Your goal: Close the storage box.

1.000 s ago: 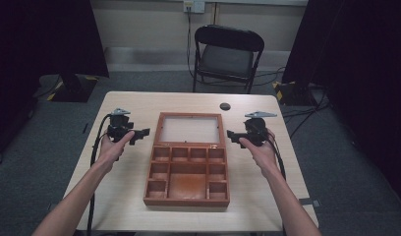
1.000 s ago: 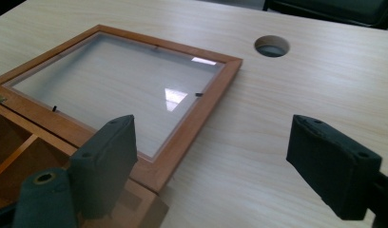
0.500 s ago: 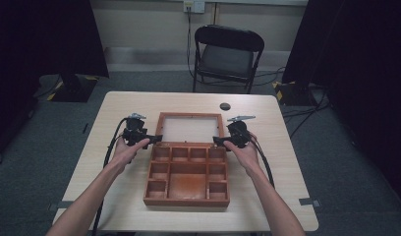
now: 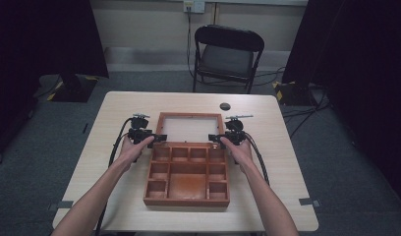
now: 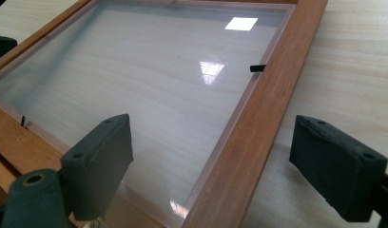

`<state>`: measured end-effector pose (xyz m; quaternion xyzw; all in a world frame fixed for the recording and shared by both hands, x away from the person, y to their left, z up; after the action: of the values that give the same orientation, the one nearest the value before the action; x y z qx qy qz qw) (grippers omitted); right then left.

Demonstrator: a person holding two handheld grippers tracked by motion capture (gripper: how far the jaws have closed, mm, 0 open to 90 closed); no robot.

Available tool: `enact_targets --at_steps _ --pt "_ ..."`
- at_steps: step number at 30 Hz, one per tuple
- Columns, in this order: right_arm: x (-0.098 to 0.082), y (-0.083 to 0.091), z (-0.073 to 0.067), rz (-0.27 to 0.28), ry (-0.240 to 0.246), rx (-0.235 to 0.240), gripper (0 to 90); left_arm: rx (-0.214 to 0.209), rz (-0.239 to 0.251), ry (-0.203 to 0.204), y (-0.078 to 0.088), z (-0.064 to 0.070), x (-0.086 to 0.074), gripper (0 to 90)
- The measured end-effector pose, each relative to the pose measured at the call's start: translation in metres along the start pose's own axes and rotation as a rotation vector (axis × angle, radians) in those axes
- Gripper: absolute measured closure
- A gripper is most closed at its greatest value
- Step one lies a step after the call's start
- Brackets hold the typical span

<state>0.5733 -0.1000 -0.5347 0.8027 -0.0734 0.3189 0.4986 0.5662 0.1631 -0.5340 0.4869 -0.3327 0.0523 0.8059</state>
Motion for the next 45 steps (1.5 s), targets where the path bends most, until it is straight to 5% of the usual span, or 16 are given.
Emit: enact_targets --at_steps 7,12,16,29,35,41,45 --pt "0.003 -0.006 -0.004 -0.013 -0.007 0.004 10.9 -0.012 0.002 -0.009 -0.004 0.002 0.003 15.3" --pt "0.002 -0.012 -0.002 -0.031 -0.066 0.078 10.1 -0.052 0.002 0.02 -0.008 0.002 0.003 15.3" --pt "0.003 -0.015 -0.004 -0.025 -0.074 0.092 9.9 -0.071 -0.001 0.026 -0.008 0.001 0.003 15.3" --pt "0.003 -0.014 -0.004 0.007 -0.072 0.069 11.5 -0.117 -0.02 0.057 -0.013 0.006 0.004 15.9" --pt "0.004 -0.013 -0.004 0.015 -0.063 0.057 11.5 -0.102 -0.05 0.033 -0.012 0.006 0.007 16.3" --pt "0.009 -0.007 -0.008 0.029 -0.018 0.016 12.1 -0.114 -0.016 0.018 -0.008 0.009 0.01 21.3" --pt "0.015 -0.001 -0.009 0.046 0.011 -0.021 15.5 -0.084 0.0 -0.014 -0.004 0.012 0.014 22.0"
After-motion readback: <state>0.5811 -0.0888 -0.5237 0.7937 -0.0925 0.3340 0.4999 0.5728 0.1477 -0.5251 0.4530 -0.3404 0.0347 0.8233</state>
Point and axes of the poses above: each handheld gripper's, and its own axes: y roughly backward along the jaws, x roughly out of its top, z roughly to its right, the point moved 9 cm from there along -y, roughly forward along the jaws, and after that the axes turned 7 degrees about -z, right-handed, at the moved point
